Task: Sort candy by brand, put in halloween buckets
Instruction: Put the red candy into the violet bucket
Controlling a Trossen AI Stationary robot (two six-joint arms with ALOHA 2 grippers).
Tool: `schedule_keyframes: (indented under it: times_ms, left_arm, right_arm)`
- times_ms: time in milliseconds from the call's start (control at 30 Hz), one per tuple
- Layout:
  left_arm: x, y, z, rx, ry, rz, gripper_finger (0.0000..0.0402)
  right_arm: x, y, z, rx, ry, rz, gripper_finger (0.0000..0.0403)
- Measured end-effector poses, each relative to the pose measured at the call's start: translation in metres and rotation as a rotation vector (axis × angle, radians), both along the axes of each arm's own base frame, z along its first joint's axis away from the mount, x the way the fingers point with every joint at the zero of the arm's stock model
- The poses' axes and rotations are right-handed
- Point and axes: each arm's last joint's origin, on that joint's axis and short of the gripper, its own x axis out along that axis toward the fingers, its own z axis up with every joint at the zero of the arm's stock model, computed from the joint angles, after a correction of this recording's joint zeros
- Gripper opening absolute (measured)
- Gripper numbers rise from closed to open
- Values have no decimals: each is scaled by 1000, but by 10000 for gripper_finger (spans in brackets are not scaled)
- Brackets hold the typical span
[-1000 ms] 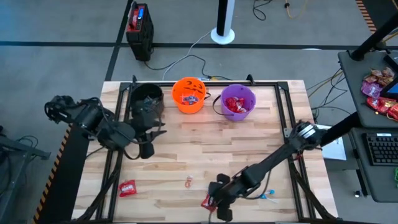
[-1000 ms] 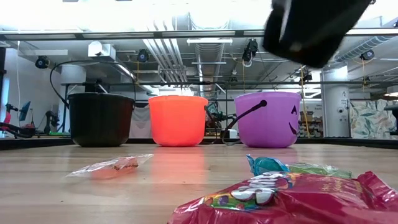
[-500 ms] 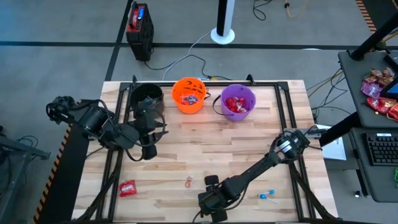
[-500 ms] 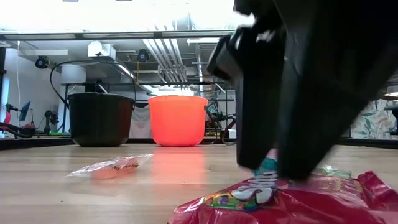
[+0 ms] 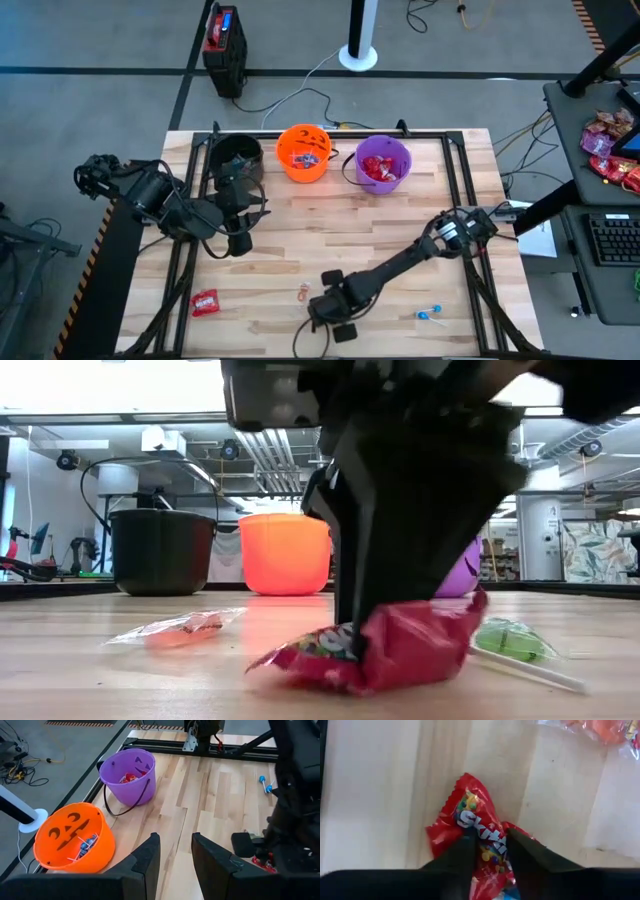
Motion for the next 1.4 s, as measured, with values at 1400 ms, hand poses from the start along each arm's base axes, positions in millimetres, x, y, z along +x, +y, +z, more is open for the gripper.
schedule_keyframes:
  times_ms: [1400]
  left_arm:
    - [-2,1,-3,-203,-45,161,96]
  right_arm:
    - [-148,-395,160,-44,187,-1111,87]
